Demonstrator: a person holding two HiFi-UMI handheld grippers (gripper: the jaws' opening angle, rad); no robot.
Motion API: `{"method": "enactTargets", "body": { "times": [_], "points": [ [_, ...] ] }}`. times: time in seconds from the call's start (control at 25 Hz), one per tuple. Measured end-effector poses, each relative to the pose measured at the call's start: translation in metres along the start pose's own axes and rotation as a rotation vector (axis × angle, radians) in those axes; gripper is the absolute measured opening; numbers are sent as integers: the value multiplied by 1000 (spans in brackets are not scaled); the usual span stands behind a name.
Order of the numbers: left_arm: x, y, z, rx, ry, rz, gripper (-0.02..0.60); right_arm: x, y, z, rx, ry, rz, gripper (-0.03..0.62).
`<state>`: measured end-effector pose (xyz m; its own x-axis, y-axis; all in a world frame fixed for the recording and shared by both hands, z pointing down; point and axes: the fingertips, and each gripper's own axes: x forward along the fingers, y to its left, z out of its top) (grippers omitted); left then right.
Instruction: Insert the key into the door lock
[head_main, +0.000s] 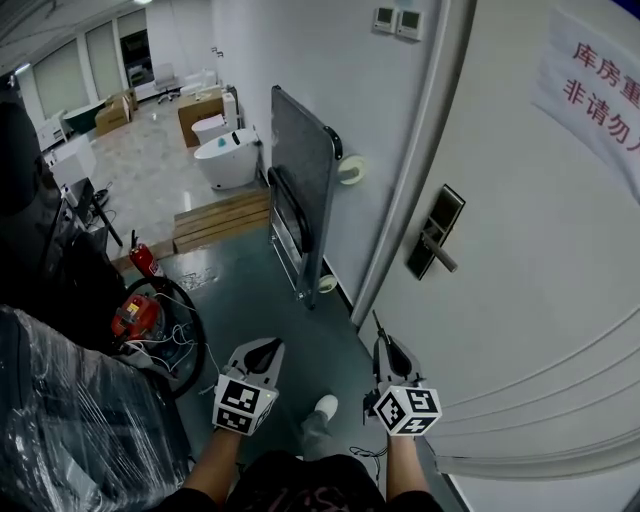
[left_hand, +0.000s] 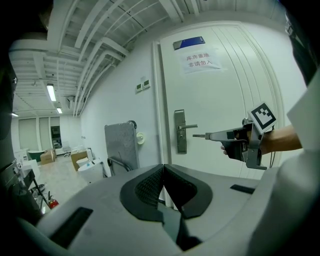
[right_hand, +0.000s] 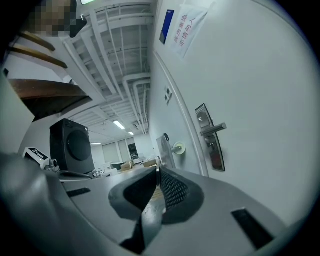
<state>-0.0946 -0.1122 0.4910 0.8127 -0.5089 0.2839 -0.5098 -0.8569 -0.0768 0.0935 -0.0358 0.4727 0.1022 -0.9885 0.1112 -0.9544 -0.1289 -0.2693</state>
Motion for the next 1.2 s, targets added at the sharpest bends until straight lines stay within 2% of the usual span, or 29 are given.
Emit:
{"method": "enactTargets", "body": {
  "times": [0.24,0.64,1.2],
  "points": [
    [33,19,-4,-3,29,-12,12,36,-16,-1,25,12,-16,79],
    [86,57,1,-28,49,-2,14,103,-32,5,6,52,-3,78],
    [201,95,38,13,66,-22,12,201,-83,23,37,63,13,79]
  ]
}}
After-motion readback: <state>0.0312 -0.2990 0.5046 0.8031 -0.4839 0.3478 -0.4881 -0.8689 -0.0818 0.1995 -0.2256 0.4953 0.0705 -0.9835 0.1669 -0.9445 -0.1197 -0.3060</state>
